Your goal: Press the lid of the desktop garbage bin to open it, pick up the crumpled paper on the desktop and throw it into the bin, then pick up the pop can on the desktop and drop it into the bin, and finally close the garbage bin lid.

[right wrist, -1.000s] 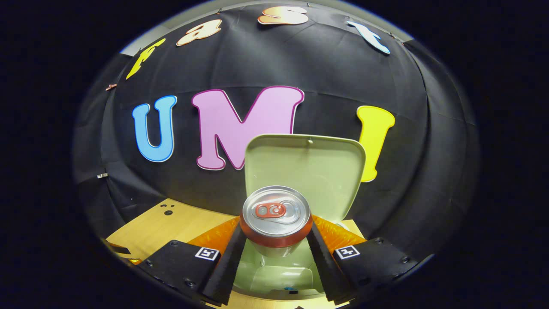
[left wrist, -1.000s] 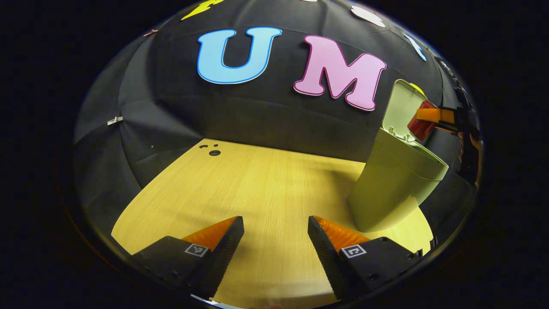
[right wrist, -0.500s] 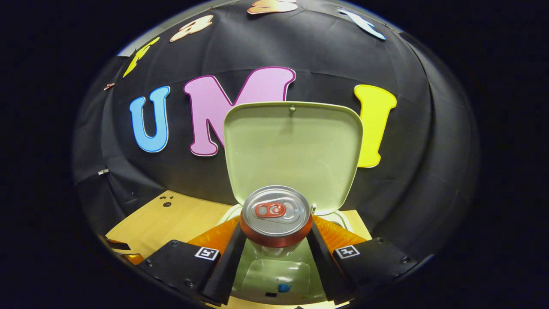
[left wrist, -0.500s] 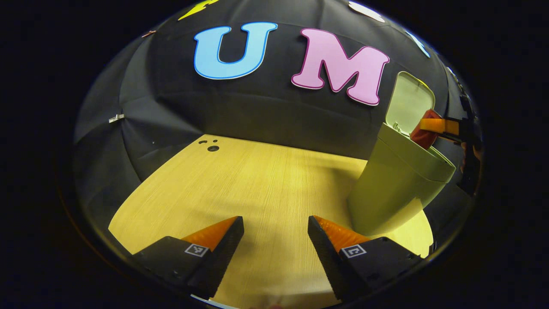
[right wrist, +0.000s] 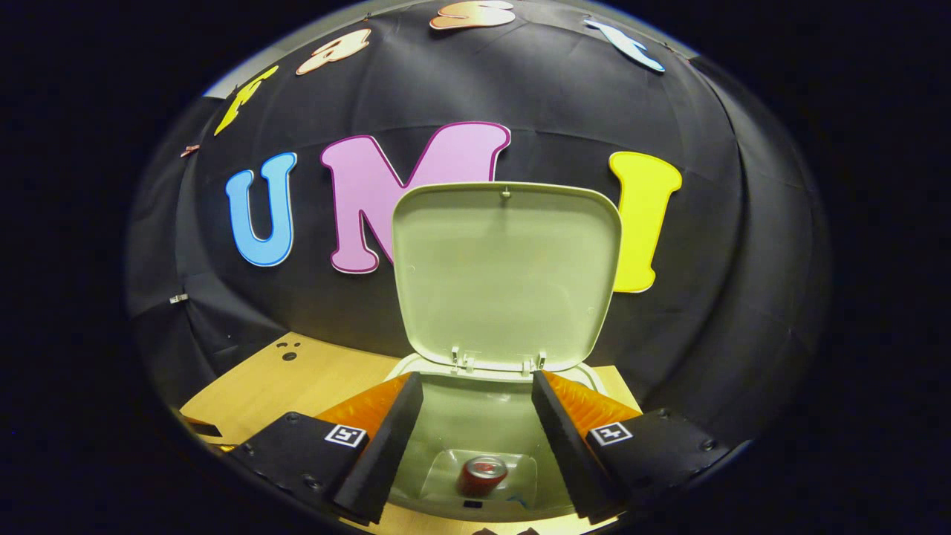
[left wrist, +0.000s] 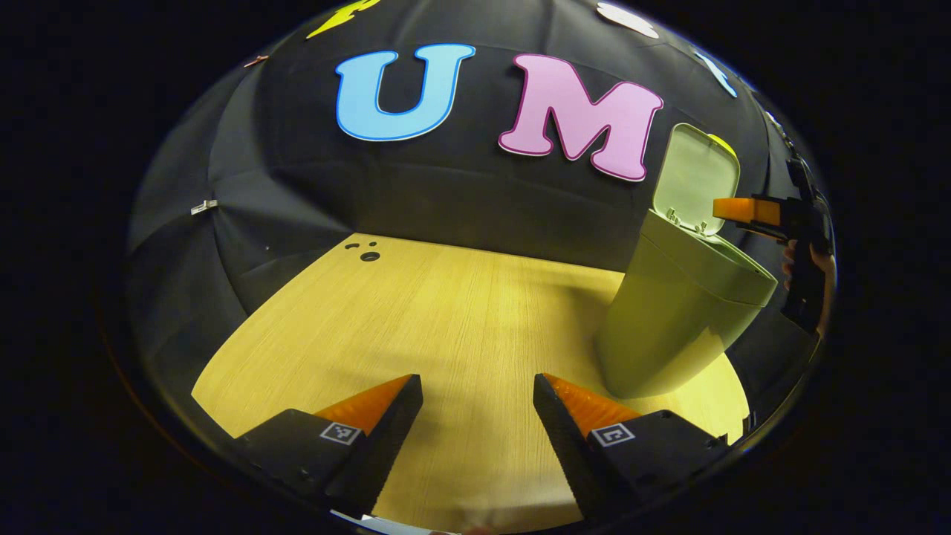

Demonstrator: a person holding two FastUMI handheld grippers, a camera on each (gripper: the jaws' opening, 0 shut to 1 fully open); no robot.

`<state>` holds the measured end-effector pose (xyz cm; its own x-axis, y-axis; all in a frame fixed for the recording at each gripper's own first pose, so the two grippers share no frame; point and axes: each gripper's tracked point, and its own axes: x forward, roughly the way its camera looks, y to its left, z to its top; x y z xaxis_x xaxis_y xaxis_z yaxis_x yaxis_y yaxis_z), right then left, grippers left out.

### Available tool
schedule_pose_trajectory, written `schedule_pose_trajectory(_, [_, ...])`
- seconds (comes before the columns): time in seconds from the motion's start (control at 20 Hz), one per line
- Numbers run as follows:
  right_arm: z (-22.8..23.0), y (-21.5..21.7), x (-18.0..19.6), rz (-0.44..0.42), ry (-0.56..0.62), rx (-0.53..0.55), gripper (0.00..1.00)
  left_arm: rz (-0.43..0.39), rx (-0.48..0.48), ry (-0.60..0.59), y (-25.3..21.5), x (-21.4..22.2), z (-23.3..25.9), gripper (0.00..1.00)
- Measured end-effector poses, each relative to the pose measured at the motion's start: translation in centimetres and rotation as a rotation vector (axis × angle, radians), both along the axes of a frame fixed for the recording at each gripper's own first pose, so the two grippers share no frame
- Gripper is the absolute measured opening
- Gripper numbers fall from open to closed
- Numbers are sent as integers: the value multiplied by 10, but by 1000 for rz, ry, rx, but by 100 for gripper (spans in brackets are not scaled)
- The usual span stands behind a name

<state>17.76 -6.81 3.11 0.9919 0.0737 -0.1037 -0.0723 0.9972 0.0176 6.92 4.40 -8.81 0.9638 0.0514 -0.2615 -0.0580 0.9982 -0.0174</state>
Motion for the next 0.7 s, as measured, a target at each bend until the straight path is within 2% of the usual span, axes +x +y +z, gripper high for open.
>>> schedule_pose_trajectory(0.25, [45,3,-13,4,-63,12,94,34,-26,21,19,-28,-14,96])
schedule_pose_trajectory(0.35, [66,1,-14,2,-88,-15,94,50,-33,26,26,-35,-19,96])
schedule_pose_trajectory(0.7, [142,-13,12,-40,-159,-8,94,103,-82,11,44,-50,-22,96])
